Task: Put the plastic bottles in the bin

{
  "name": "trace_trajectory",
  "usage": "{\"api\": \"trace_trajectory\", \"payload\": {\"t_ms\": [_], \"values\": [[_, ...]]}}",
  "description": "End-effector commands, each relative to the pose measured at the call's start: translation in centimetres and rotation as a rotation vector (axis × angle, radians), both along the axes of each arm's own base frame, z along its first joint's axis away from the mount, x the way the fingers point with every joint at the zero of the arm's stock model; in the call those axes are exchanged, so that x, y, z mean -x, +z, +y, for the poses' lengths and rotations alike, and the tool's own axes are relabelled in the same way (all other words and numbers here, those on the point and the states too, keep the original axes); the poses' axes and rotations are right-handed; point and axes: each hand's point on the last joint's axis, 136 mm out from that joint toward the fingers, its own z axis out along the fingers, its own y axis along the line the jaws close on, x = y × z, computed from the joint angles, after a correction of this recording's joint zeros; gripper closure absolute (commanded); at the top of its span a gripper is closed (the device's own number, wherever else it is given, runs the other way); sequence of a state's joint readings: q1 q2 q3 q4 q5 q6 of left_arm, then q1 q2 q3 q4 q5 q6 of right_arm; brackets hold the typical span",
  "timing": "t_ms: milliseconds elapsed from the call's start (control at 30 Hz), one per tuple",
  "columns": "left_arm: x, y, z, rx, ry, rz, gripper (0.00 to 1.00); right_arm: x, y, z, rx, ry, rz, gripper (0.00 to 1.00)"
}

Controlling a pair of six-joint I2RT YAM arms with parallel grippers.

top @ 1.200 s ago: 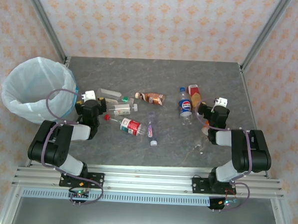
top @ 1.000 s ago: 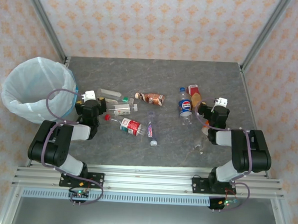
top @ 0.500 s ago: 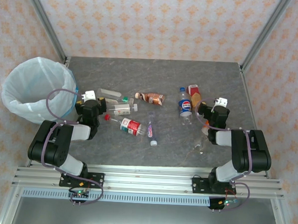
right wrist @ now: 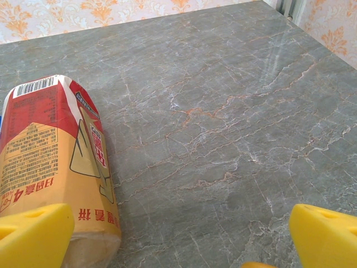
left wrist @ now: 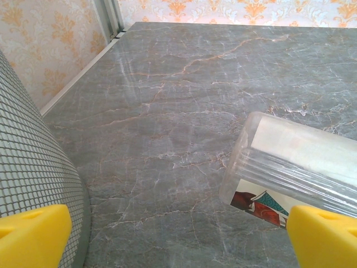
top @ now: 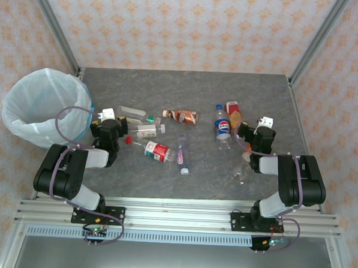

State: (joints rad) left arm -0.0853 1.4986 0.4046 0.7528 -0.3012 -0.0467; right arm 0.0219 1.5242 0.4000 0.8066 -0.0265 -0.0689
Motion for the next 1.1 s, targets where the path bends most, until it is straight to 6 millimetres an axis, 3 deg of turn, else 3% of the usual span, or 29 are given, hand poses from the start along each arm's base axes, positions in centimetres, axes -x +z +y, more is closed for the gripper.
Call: {"api": "trace_trajectory", "payload": {"t_ms": [0,333,533,733,933,1067], "values": [[-0.4,1.3,0.0,-0.018,-0.002,-0.015,0.00,-0.1,0.7,0.6,0.004,0.035,-0.010,0.01],[0.1,6.4,-0.1,-0.046,0.038,-0.010,0.00,0.9,5.2,1.0,-0.006,0.053,-0.038,0.01],[0.5,9.9,-1.3,0.052,0.116,-0.012,0.00,2.0,8.3,0.3,-0.147,-0.046,-0.090,0.01],[1.7,10.8,-3.1,0.230,0.169,-0.014,0.00,2.6,10.1,1.6,-0.340,-0.025,-0.152,0.01],[5.4,9.8,-4.7,0.432,0.265,0.121,0.00,2.6,10.9,3.2,-0.427,0.043,-0.134,0.01],[8.0,9.6,-6.4,0.492,0.226,0.243,0.00,2.7,11.0,3.9,-0.449,0.075,-0.137,0.01]]}}
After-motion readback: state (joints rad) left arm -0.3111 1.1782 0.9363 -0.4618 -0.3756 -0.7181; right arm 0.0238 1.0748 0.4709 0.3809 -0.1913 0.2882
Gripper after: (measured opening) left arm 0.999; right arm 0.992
